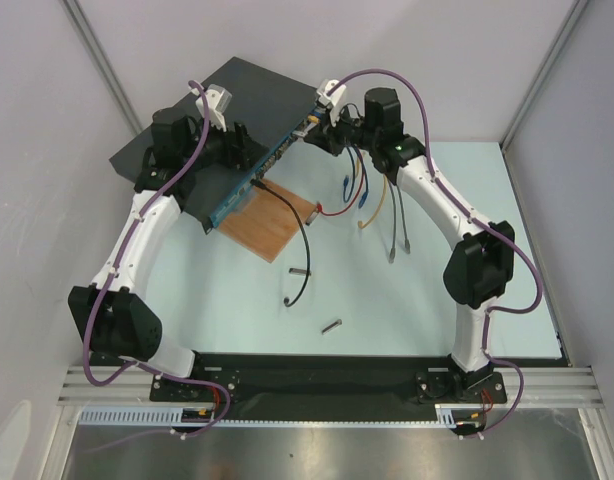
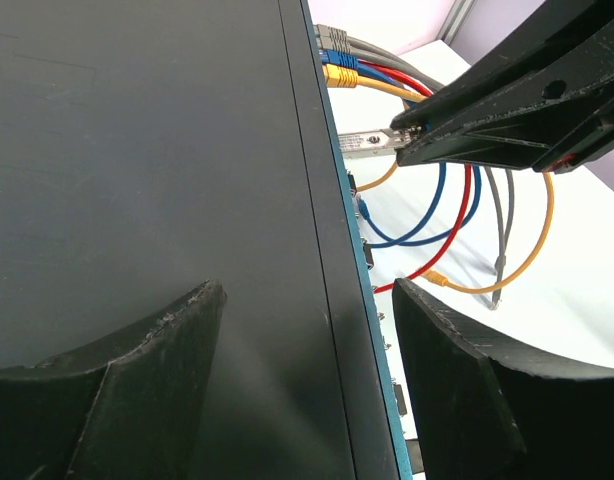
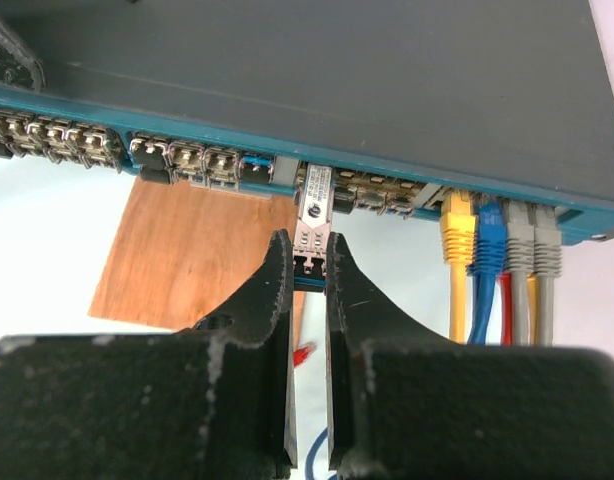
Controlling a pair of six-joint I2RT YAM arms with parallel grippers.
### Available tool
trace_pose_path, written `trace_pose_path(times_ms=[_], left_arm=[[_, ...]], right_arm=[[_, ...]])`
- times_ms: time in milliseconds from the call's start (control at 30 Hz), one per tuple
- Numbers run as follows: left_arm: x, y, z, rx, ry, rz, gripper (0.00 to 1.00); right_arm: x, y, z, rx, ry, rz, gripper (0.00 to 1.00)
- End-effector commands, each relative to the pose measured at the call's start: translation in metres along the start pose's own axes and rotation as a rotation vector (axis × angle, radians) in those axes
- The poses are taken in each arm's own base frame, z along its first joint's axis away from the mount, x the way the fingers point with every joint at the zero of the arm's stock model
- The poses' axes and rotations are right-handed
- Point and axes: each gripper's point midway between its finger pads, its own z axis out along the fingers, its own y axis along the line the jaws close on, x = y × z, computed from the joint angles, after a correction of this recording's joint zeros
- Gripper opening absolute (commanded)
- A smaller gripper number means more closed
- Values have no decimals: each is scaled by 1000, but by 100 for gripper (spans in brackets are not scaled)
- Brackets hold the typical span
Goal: Insert the plug into the switch port
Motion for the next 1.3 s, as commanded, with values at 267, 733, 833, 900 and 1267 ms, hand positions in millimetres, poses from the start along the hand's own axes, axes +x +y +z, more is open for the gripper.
trace_pose_path(times_ms=[267, 733, 833, 900, 1267], left_arm=[[4, 7, 0, -10, 15, -7, 75], [4, 7, 1, -6, 12, -13, 75], [3, 7, 1, -4, 9, -13, 75], [3, 7, 1, -6, 9, -10, 75], [4, 8, 2, -6, 11, -9, 75]], right_arm=[[-40, 30, -17, -92, -69, -43, 0], [-41, 9, -11, -36, -83, -64, 0], [-41, 6, -7, -31, -88, -64, 0], [-40, 5, -4, -29, -89, -64, 0], [-30, -2, -3, -25, -67, -66, 0]])
